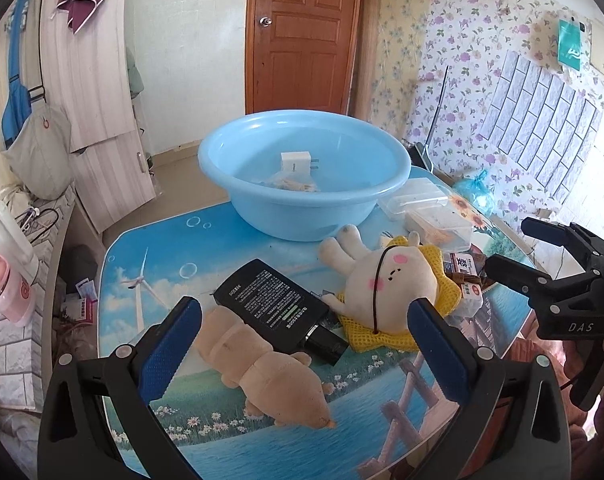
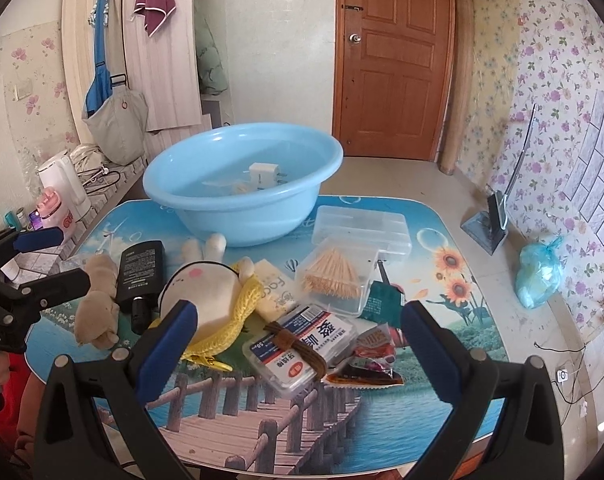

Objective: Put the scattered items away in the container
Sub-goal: 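Withdraw both tools from the basin back over the table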

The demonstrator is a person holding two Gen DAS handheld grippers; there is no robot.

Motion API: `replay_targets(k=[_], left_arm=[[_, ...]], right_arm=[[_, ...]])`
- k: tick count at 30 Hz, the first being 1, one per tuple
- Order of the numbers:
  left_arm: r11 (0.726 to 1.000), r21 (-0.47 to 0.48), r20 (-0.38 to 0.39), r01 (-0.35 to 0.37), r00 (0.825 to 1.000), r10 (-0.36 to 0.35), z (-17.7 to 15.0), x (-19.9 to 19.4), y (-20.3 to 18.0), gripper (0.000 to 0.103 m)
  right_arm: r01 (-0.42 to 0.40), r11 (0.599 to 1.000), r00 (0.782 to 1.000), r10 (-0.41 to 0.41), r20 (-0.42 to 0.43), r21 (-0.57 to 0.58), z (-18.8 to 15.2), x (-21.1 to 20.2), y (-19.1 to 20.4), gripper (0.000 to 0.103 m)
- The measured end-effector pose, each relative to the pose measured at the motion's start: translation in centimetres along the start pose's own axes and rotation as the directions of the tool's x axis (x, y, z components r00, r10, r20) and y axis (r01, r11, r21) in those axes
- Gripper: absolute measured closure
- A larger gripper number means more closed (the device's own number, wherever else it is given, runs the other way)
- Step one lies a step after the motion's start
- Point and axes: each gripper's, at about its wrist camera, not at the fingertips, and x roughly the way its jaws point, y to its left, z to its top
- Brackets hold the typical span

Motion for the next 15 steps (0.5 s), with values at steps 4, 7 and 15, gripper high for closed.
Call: replay_targets(k=[4,7,15], left_arm=[[1.000,-0.006,-0.003,0.003,1.000,-0.003,-0.3,-0.1,0.2,0.000],[1.000,-0.015,-0.014,0.001,1.000,-0.001,-0.6,0.1,0.5,0.000],[1.000,-0.029,-0.044,-0.004,0.999,0.003,-1.6,1.0,1.2,0.000]], right_arm=[[-0.023,0.999,1.000,0.023,-0.013,0.035,-0.2,0.2,-0.4,0.000],[-0.002,0.999,1.000,0.003,-0.016,0.032,-0.6,0.3,-0.4,0.000],[-0.001,0.999,0.999,0.002,-0.045,0.038,-1.4,0.9,-0.6,0.000]])
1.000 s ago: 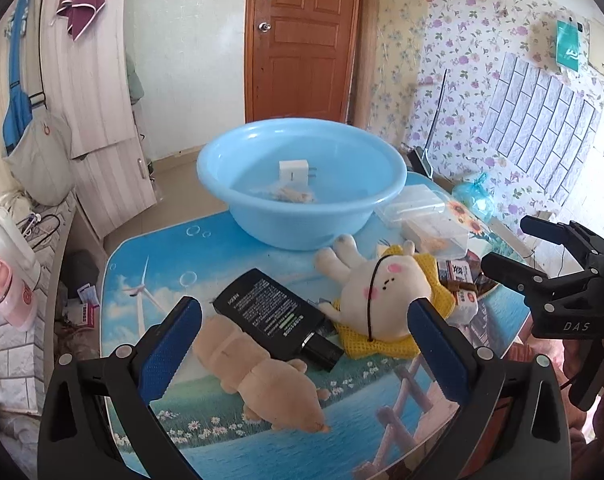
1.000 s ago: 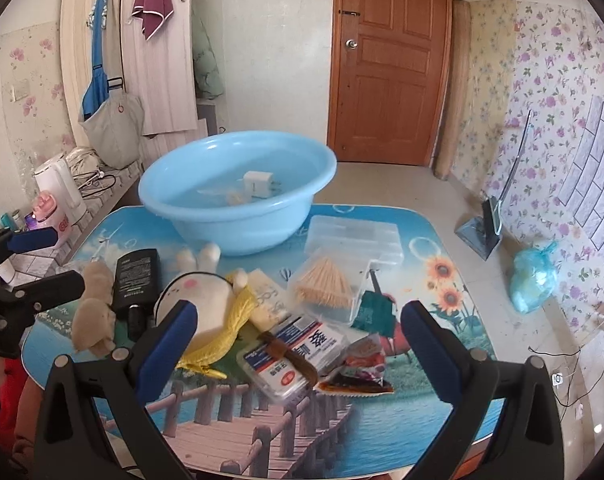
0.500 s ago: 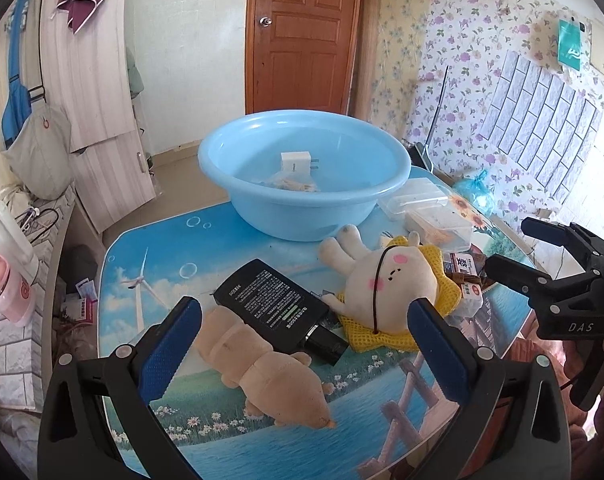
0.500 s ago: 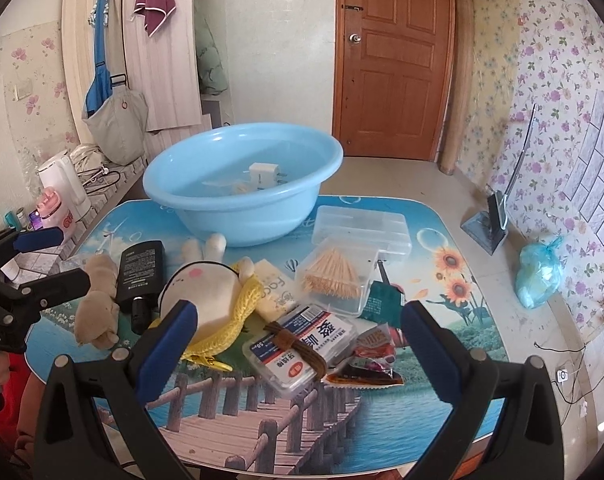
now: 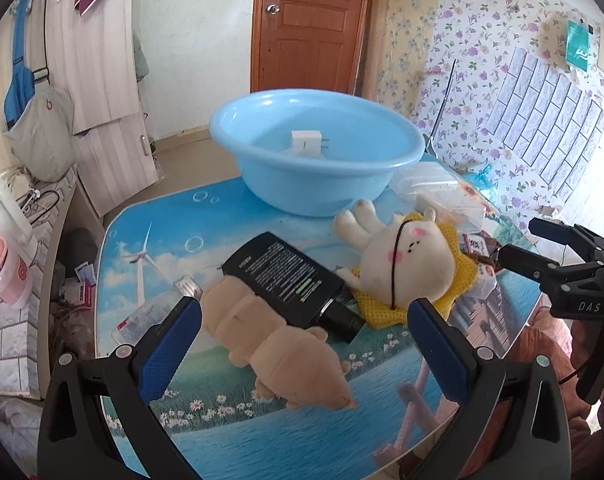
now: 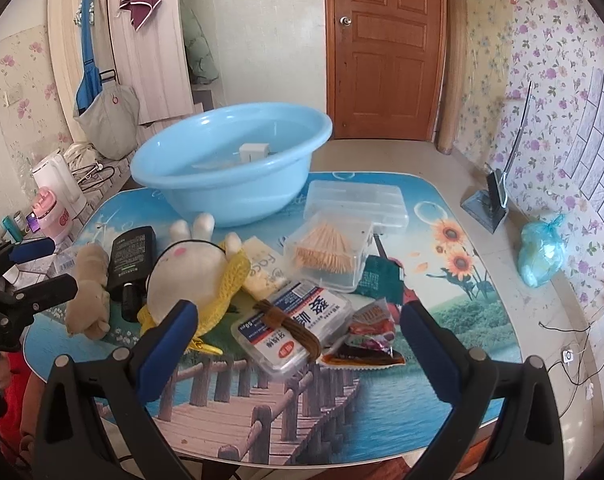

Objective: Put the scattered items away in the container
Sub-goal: 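Withdraw both tools from the basin back over the table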

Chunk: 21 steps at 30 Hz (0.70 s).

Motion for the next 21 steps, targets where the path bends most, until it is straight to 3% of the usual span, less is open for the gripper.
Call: replay_targets(k=[21], left_arm=[[0.999,-0.035,-0.040,-0.007,0.999,0.006,-1.5,1.4,1.5,0.000]], right_arm=[[0.003,1.000,1.000,-0.003,-0.027,0.013,-0.6,0.8,0.1,0.001]])
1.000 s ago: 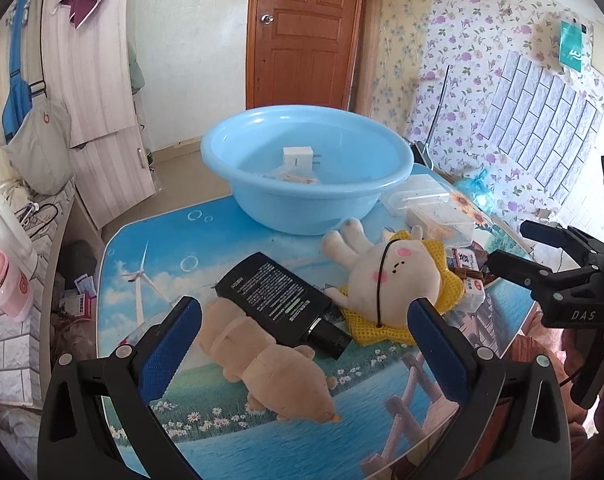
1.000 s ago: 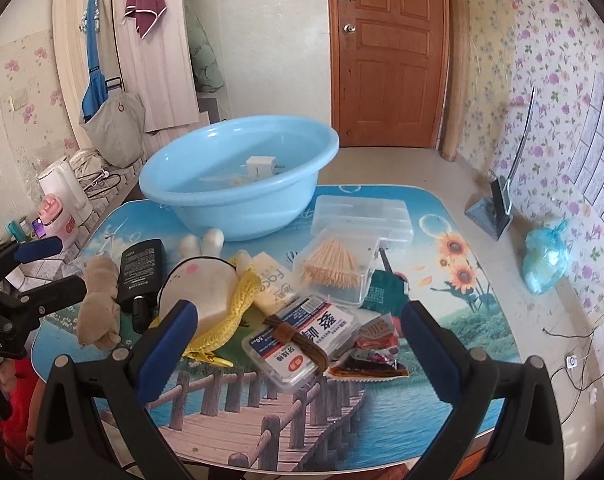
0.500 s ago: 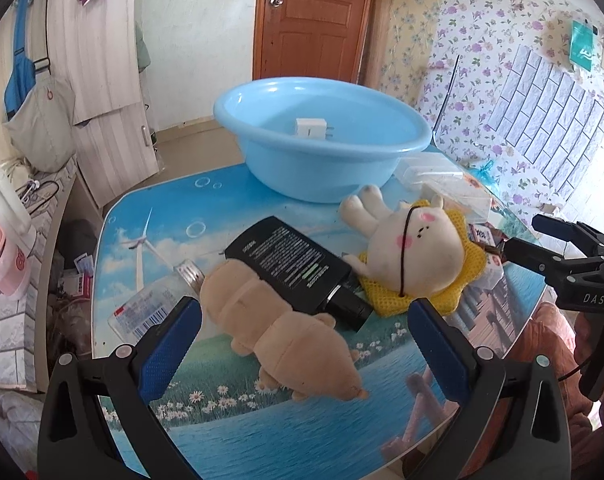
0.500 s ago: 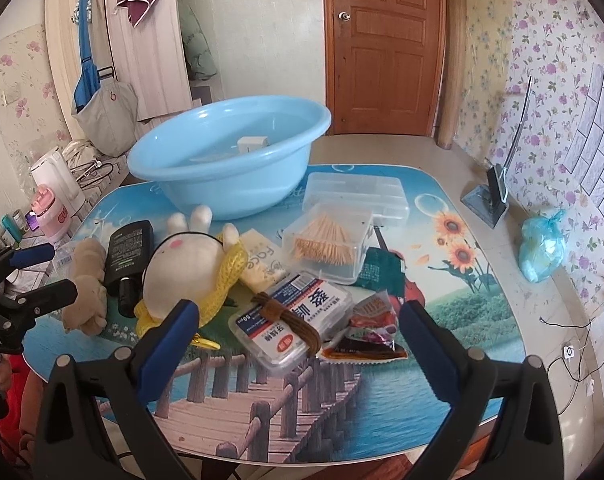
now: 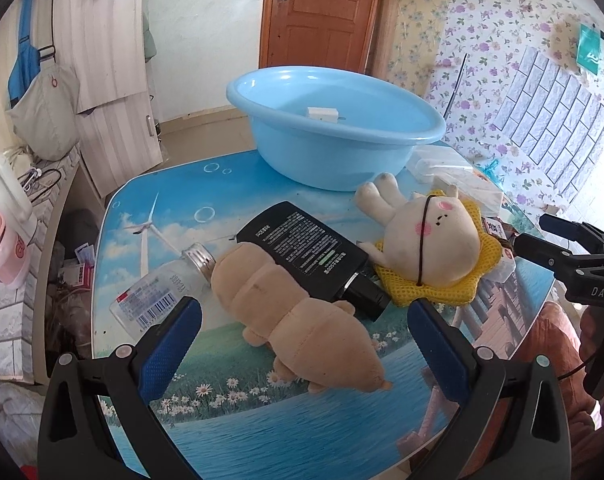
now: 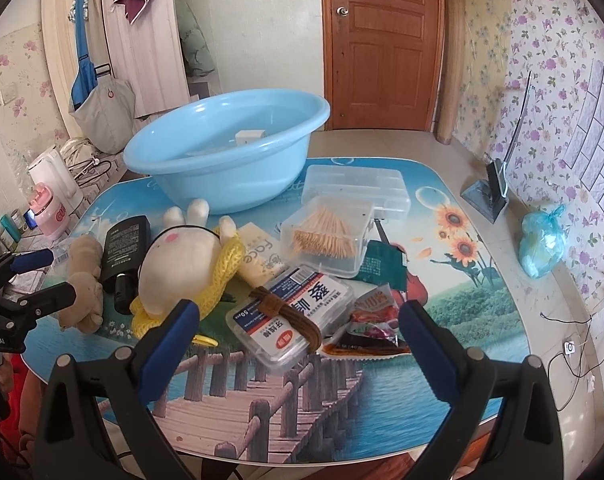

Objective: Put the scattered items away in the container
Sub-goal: 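Withdraw both tools from the basin back over the table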

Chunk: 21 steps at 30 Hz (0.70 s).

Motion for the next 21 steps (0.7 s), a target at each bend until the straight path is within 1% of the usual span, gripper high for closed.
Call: replay_targets(k=[13,17,21], left_arm=[[0.999,-0.035,-0.011,-0.005,1.000,0.004,-1.1,0.3,2.1,0.000],[0.999,-0.049,-0.012,0.014,1.000,-0.014,-1.4,0.5,2.5,0.000],[0.999,-0.044,-0.010,0.017,1.000,-0.017,-1.4,0.5,2.3,0.000]], right_arm=[[0.012,1.000,1.000,-0.012,-0.014,0.005,-0.5,0.2,-0.3,0.001],[0.013,1.000,1.000,-0.013,-0.019,0.013,-0.7,0.2,-0.6,0.002],[0.008,1.000,1.000,-0.008,-0.026,0.022,-0.7,0.3,-0.8,0.002]])
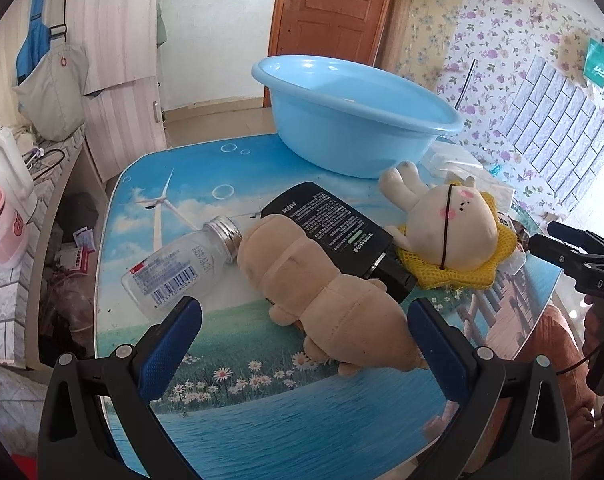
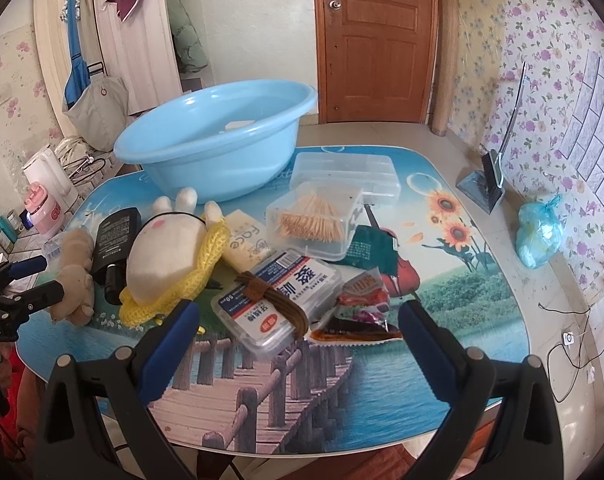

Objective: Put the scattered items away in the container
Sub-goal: 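Withdraw both tools from the basin back over the table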

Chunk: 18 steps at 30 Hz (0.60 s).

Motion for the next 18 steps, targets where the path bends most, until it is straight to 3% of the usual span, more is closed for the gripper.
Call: replay_targets(k=[12,18], left_arm=[[0.998,0.049,-0.036,0.048,0.998,-0.046,0.7,2.1,-2.1,0.000],[0.998,0.066,-0.059,0.012,0.998,-0.009,0.8,3.5,-2.4,0.000]], right_arm=[[-0.032,0.999,0.999,0.032,0.000,-0.044,-0.2,0.0,1.2,0.005],[-0.036,0.997,0.999,0.036,-0.010,-0.064,-0.1,0.5,1.8,0.006]])
